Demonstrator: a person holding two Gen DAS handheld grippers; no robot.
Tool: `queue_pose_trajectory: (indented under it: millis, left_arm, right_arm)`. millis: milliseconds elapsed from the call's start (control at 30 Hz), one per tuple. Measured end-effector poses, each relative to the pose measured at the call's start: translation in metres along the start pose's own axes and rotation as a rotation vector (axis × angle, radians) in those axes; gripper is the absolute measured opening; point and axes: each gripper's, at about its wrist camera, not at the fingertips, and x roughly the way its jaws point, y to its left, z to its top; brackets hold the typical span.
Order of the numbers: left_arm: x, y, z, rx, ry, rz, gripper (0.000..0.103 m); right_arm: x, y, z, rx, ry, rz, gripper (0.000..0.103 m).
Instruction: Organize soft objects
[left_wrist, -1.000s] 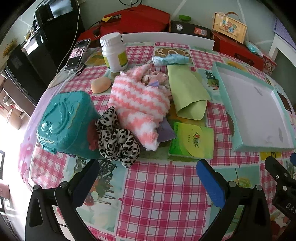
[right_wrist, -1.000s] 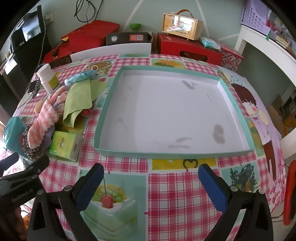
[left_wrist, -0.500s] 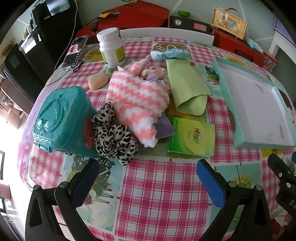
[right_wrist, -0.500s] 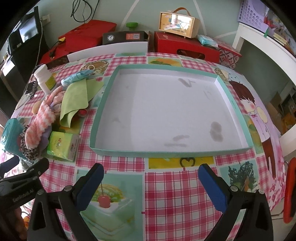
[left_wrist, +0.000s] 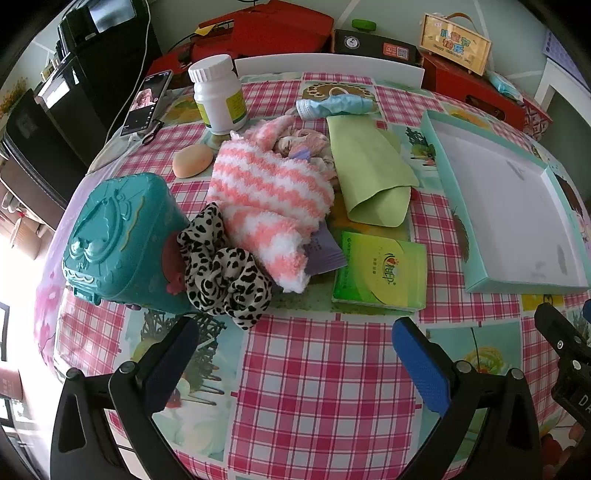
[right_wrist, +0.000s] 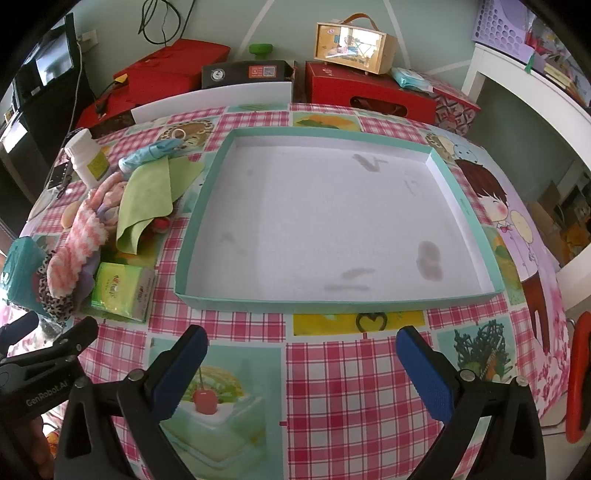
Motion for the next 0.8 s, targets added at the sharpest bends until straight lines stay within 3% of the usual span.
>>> queue_pose_trajectory:
  millis: [800]
  left_arm:
    - [0.0007, 0.0004, -0.0004, 0.003, 0.006, 0.002, 0.103]
  right_arm:
    - [0.0009, -0.0006, -0.0009, -0.001, 0.000, 0.000, 0.103]
